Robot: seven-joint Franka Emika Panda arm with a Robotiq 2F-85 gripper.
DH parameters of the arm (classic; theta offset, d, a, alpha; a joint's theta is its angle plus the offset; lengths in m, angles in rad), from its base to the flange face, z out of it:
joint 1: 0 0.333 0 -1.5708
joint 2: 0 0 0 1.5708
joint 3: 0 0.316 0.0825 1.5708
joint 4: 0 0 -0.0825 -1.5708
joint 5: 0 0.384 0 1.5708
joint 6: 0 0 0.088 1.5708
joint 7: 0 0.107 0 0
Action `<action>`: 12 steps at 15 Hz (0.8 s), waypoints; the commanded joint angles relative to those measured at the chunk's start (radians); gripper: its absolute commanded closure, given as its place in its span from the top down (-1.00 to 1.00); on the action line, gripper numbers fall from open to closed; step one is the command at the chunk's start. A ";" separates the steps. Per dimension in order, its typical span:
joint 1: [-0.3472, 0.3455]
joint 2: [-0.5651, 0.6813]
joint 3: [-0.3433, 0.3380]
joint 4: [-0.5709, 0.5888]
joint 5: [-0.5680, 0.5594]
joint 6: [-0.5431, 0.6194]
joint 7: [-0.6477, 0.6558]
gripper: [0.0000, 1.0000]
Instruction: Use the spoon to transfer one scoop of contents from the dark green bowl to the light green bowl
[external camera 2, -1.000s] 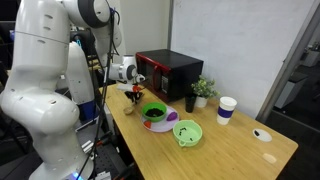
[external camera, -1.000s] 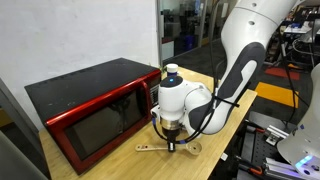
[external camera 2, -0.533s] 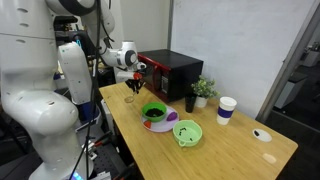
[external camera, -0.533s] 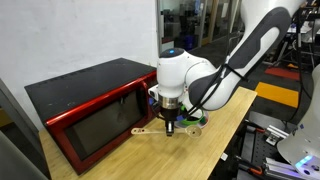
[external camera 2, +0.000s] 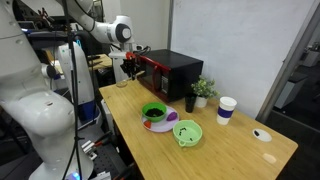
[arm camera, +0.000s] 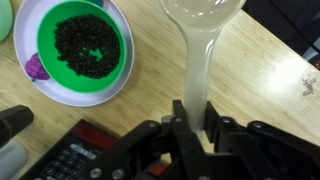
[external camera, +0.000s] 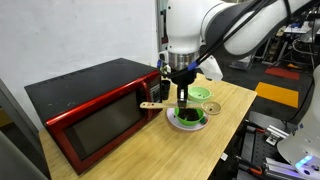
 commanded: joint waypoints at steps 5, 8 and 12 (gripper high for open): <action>-0.102 -0.213 0.028 -0.066 -0.166 -0.146 0.337 -0.89; -0.152 -0.247 0.039 -0.098 -0.254 -0.151 0.484 -0.89; -0.219 -0.266 0.056 -0.152 -0.380 -0.140 0.697 -0.89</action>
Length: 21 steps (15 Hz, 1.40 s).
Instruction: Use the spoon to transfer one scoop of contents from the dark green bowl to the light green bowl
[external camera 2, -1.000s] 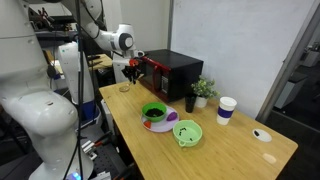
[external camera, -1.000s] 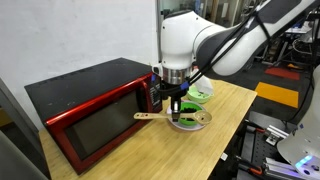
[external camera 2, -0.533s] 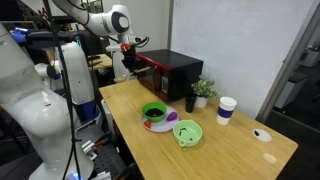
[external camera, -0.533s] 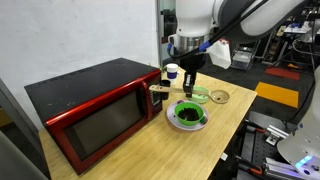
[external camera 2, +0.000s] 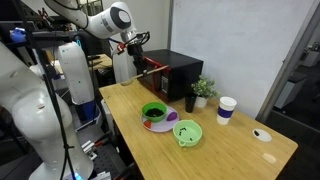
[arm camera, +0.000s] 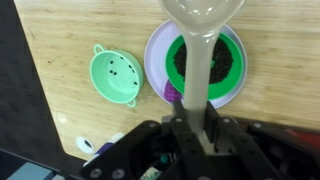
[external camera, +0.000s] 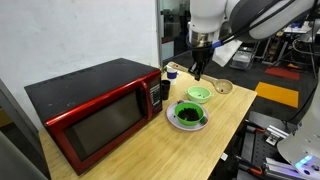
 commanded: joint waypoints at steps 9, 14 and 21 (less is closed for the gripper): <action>-0.089 -0.004 0.053 -0.141 -0.371 -0.021 0.611 -0.89; -0.072 0.038 0.043 -0.160 -0.467 -0.032 0.765 -0.89; -0.062 0.108 0.022 -0.129 -0.540 -0.024 0.867 -0.89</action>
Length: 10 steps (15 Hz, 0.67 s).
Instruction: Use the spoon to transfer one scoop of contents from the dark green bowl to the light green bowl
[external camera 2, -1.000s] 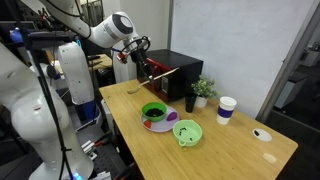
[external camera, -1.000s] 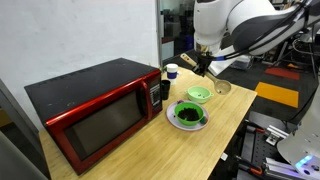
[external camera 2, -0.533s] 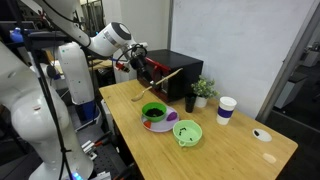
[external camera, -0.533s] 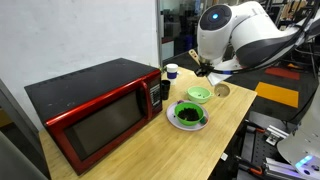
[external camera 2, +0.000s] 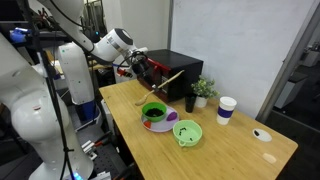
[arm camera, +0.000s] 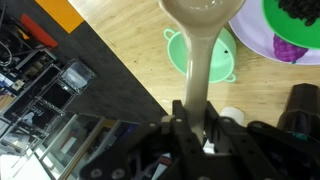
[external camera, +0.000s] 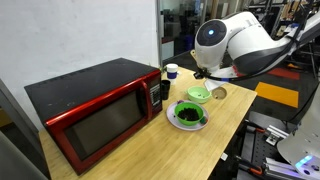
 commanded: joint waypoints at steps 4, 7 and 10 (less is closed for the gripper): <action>0.027 0.030 -0.029 0.016 -0.015 -0.004 0.020 -0.55; 0.029 0.040 -0.032 0.024 -0.014 -0.004 0.020 -0.55; 0.029 0.040 -0.032 0.024 -0.014 -0.004 0.019 -0.55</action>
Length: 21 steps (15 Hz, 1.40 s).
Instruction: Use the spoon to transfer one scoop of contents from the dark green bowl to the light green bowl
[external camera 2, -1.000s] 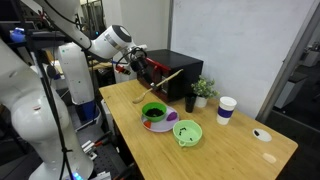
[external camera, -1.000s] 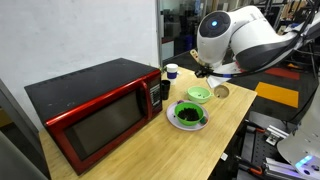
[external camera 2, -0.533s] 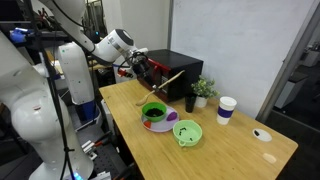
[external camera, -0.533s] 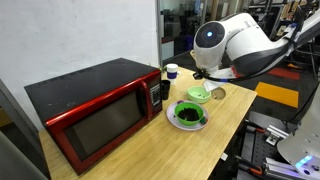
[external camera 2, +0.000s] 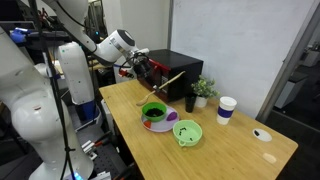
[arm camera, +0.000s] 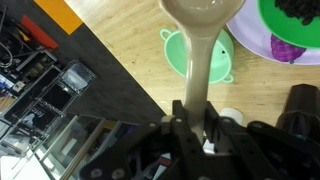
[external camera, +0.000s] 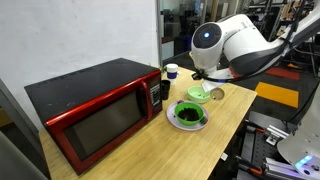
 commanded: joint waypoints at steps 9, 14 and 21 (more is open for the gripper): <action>0.022 0.102 0.006 0.038 -0.227 -0.052 0.266 -0.89; 0.109 0.211 0.035 0.075 -0.314 -0.189 0.513 -0.89; 0.200 0.373 0.040 0.169 -0.351 -0.350 0.724 -0.89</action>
